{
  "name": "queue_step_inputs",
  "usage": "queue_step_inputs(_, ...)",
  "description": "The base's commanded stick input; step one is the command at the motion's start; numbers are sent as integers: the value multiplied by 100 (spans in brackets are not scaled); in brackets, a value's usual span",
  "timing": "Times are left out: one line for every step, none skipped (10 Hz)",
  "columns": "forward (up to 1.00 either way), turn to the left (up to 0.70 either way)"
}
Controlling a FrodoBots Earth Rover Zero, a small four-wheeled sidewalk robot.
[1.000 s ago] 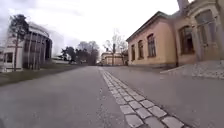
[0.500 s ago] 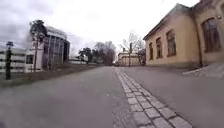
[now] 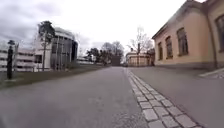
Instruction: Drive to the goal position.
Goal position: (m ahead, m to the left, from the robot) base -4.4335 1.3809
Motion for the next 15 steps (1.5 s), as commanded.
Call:
queue_step_inputs(100, 0)
queue_step_inputs(100, 0)
queue_step_inputs(100, 0)
queue_step_inputs(100, 0)
queue_step_inputs(100, 0)
queue_step_inputs(100, 0)
queue_step_inputs(100, 0)
queue_step_inputs(100, 0)
queue_step_inputs(100, 0)
queue_step_inputs(100, 0)
queue_step_inputs(100, 0)
queue_step_inputs(100, 0)
queue_step_inputs(100, 0)
queue_step_inputs(100, 0)
queue_step_inputs(100, 0)
